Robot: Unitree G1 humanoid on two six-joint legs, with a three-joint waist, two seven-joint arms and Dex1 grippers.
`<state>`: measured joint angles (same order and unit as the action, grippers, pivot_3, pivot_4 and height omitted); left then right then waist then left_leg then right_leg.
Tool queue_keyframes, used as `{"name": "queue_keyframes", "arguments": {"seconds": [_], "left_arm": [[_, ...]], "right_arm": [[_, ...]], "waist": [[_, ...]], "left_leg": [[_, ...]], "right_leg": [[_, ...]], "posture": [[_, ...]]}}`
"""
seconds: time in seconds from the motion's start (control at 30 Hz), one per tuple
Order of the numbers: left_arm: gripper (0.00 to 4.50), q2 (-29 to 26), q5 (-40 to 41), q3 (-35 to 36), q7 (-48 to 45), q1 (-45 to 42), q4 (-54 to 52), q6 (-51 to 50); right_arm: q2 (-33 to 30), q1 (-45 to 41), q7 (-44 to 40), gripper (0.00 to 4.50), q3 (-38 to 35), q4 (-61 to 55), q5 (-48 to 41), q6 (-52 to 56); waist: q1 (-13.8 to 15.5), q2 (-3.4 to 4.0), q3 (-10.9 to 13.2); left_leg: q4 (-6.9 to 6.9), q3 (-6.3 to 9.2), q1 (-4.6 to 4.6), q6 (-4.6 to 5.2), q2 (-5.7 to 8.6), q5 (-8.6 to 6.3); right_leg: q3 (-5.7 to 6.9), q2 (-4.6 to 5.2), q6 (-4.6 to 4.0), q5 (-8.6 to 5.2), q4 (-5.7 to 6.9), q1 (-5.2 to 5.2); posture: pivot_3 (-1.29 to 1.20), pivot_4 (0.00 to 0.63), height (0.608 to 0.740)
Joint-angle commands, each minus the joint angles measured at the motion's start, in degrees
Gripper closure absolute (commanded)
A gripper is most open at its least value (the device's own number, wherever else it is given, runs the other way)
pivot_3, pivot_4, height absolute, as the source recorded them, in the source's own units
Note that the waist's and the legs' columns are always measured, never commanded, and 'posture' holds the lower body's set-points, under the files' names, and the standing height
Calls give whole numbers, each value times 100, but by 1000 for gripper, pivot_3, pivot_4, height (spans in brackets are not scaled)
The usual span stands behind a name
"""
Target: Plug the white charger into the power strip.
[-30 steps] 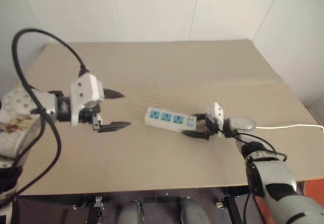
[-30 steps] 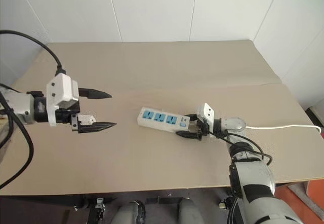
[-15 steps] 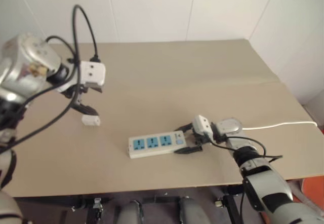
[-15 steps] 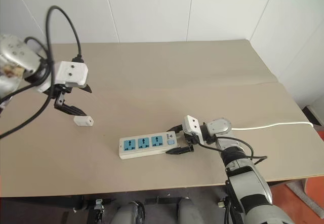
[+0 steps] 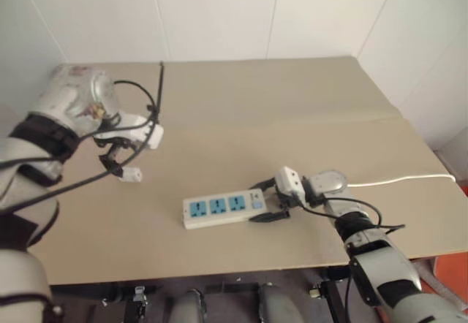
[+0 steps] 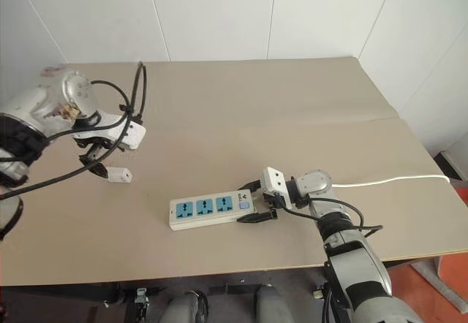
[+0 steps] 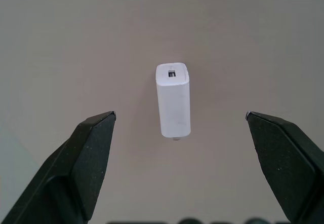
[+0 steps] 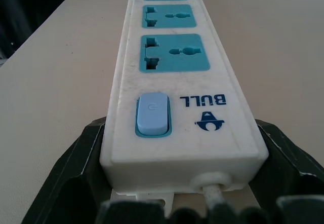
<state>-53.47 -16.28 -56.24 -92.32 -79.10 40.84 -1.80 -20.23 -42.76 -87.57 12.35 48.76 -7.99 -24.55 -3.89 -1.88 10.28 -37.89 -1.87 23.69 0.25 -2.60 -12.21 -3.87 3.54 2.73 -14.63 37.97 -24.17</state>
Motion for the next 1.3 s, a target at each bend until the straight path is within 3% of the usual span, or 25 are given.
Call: {"name": "queue_keyframes", "arguments": {"seconds": [0.03, 0.3, 1.27, 1.3], "left_arm": [[0, 74, -331, 310, -18, 104, 120, -46], [0, 357, -1148, 738, 416, 682, 270, 92], [0, 996, -2048, 1520, 1138, 1034, 1160, 645], [184, 1004, -2056, 1542, 1168, 1033, 1184, 669]], "right_arm": [[-45, 219, 0, 1083, 224, -66, 297, 68], [-110, 332, 121, 1083, 255, -273, 323, 198], [-271, 501, 405, 1083, 402, -517, 499, 363], [-272, 496, 411, 1083, 403, -513, 500, 364]], "waist": [[2, 0, 0], [19, -2, -2], [68, -8, -11], [68, -8, -12]], "left_leg": [[0, 0, 0, 0, -2, 0], [0, 1, -3, 0, -6, 0], [0, 1, -31, 0, -6, 0], [0, 1, -33, 0, -6, 0]], "right_leg": [[0, -3, 0, 0, 0, 0], [-1, -7, -1, 0, 1, 3], [-1, -8, -5, 3, 12, 22], [-1, -8, -6, 3, 12, 23]], "posture": [[0, 150, 740], [0, 150, 740], [0, 150, 740], [0, 150, 740]]}}
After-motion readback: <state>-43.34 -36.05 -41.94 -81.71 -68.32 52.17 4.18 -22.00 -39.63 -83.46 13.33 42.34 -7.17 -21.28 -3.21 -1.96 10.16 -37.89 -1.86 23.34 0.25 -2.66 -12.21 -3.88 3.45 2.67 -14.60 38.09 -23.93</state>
